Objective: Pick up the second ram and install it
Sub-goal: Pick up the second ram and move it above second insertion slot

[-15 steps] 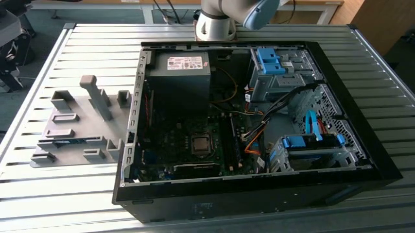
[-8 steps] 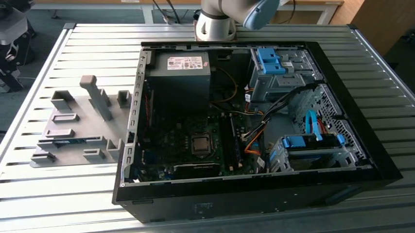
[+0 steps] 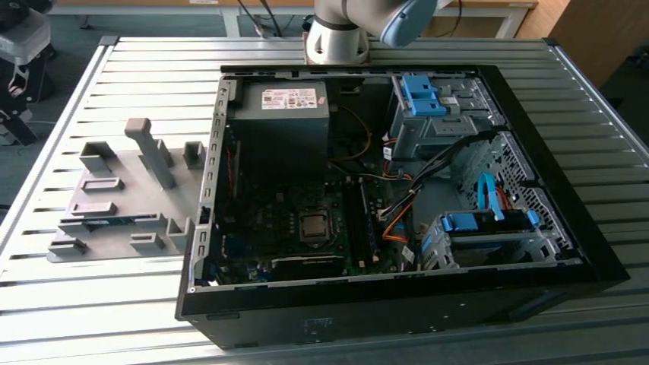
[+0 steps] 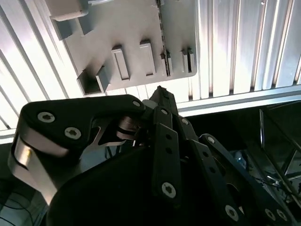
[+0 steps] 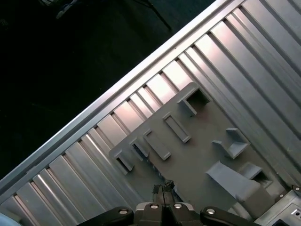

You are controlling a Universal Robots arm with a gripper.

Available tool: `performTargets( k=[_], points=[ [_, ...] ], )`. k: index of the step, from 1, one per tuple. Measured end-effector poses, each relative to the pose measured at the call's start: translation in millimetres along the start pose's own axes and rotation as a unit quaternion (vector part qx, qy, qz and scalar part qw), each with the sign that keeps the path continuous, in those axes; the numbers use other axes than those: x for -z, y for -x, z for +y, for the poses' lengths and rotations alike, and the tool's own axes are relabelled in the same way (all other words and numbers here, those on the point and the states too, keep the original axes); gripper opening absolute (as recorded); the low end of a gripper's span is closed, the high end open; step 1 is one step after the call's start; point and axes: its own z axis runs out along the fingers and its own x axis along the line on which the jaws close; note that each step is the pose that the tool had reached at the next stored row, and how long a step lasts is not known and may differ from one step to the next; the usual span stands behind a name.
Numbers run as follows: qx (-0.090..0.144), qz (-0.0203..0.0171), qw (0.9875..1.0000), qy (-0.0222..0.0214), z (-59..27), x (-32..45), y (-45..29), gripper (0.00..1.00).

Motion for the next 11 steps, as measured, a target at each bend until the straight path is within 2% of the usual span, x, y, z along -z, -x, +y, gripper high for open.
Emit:
performTargets(
  k=[6,11],
  points=[
    [0.044,0.0016,0.9990,-0.0009,-0.1,-1.2,0.0,0.11],
    [0.079,0.0026,0.9968,-0.0021,-0.2,-2.1,0.0,0.11]
  ],
)
